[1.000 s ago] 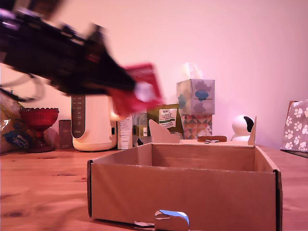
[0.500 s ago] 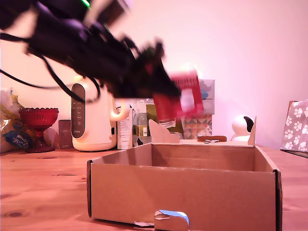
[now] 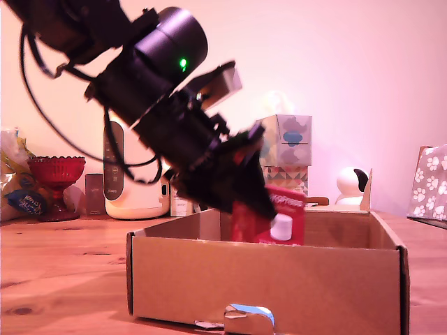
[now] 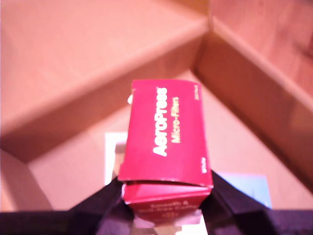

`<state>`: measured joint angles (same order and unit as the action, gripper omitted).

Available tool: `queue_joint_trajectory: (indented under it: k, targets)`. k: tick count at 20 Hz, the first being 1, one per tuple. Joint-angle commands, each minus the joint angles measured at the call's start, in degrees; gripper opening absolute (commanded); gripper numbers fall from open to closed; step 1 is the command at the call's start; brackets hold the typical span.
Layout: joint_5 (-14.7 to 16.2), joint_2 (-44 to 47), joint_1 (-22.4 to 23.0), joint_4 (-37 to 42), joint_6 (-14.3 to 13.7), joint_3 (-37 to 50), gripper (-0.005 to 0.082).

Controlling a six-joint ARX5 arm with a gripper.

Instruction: Pick the red carton of coffee filters and place it in the cardboard box

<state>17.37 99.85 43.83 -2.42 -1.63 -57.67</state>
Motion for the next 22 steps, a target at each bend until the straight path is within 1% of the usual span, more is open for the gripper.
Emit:
queue_joint_trajectory:
  k: [1, 3, 4, 7, 8, 9, 11, 13, 14, 16, 18, 19, 20, 22]
  targets:
    - [1.7, -1.7, 0.2, -2.6, -1.5, -1.8, 0.0728]
    - [1.3, -4.3, 0.2, -5.5, -1.2, -2.3, 0.0722]
    - [0.4, -5.7, 0.2, -6.1, -1.3, -2.3, 0.0706]
    - [-4.4, -10.4, -0.3, -9.0, -0.9, -2.3, 0.0614]
    - [-7.1, -11.8, -0.7, -11.2, -0.9, -2.3, 0.0607]
    - [-9.0, -12.8, -1.1, -13.3, -0.9, -2.3, 0.0607]
    - [-11.3, -14.1, -2.1, -16.5, -1.3, -2.3, 0.0606]
    - [-12.3, -14.4, -3.3, -17.9, -0.8, -2.3, 0.0584]
    - [-12.2, -14.4, -3.9, -18.3, -0.8, -2.2, 0.0523]
    - [-12.1, -14.4, -4.7, -18.6, -0.1, -2.2, 0.0309]
    - [-11.8, -14.8, -6.1, -18.7, -0.2, -2.1, 0.0098]
    - [-11.8, -15.2, -6.6, -18.0, -0.3, -1.7, 0.0024]
    - [-11.8, -15.8, -7.1, -16.3, -0.3, -1.0, -0.0029]
    - [-12.1, -17.7, -8.1, -13.0, -0.2, 0.5, -0.0020]
